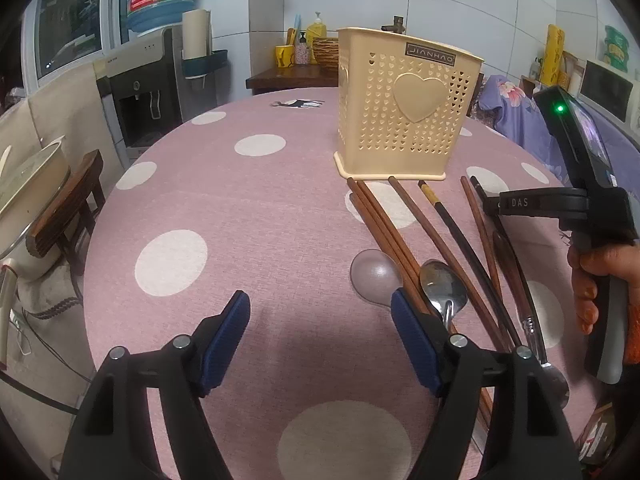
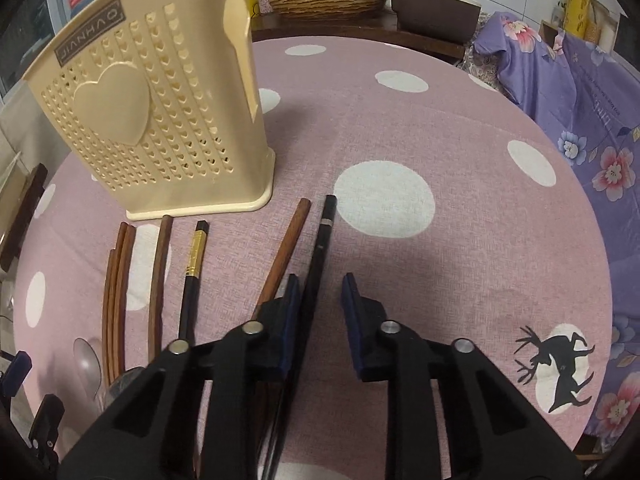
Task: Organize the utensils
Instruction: 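Close the right tool on the black chopstick while the left tool approaches the clear plastic spoon, then grasp the clear plastic spoon with the left tool while the right tool lifts the chopstick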
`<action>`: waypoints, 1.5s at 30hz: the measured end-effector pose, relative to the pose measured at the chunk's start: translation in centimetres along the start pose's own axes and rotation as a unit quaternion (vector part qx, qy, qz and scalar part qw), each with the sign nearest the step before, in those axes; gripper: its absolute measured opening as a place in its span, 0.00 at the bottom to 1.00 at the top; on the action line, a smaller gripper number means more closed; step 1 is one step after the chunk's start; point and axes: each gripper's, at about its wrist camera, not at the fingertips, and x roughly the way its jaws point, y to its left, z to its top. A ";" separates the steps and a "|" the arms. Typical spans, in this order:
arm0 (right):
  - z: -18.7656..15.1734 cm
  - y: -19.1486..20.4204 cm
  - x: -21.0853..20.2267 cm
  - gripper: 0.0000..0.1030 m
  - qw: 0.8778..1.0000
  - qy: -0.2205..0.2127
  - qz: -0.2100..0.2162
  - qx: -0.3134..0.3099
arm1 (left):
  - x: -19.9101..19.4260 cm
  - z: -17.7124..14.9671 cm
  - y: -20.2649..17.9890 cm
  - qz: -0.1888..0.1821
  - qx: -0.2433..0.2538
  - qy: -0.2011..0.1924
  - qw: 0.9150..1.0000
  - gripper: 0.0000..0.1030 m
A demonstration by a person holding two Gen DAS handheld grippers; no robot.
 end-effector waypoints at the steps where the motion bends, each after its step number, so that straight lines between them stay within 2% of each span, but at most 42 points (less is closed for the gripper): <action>1: 0.1 -0.2 0.0 0.13 1.000 0.001 0.000 0.001 | 0.0 0.0 0.0 -0.003 -0.001 0.001 1.000 0.74; 5: 0.3 -0.9 0.1 0.08 1.000 0.000 0.000 -0.003 | 0.3 0.2 -0.5 -0.020 -0.002 0.010 1.000 0.75; 9: 0.2 -1.1 0.0 0.08 1.000 -0.005 -0.005 -0.009 | 1.1 0.4 -1.4 -0.018 0.010 0.024 1.000 0.75; 18: -0.2 -1.3 -0.3 0.08 1.000 -0.010 0.001 -0.010 | 2.3 0.1 -2.4 0.007 0.036 0.050 0.998 0.66; 25: -0.2 -1.2 -0.3 0.08 1.000 -0.012 0.001 -0.012 | 3.4 0.5 -1.9 0.011 0.043 0.064 0.997 0.59; 31: 0.1 -1.2 -0.2 0.08 1.000 -0.005 0.000 -0.005 | 4.4 1.6 -1.5 0.013 0.035 0.080 0.996 0.60; 35: 0.4 -0.9 0.0 0.08 1.000 -0.001 -0.008 -0.002 | 4.3 1.5 -2.4 0.026 0.036 0.076 0.996 0.60; 38: 0.6 -0.8 0.1 0.08 1.000 0.002 -0.012 -0.003 | 4.5 1.8 -2.7 0.027 0.024 0.077 0.996 0.55; 40: 0.8 -0.8 0.2 0.08 1.000 0.004 -0.012 -0.001 | 4.6 2.0 -2.8 0.023 0.021 0.078 0.996 0.45; 43: 0.9 -0.9 0.3 0.08 1.000 0.005 -0.009 0.003 | 4.8 2.2 -3.1 0.023 0.017 0.078 0.997 0.36; 45: 0.9 -1.1 0.3 0.08 1.000 0.004 -0.006 0.006 | 5.0 2.4 -3.2 0.024 0.014 0.077 0.997 0.36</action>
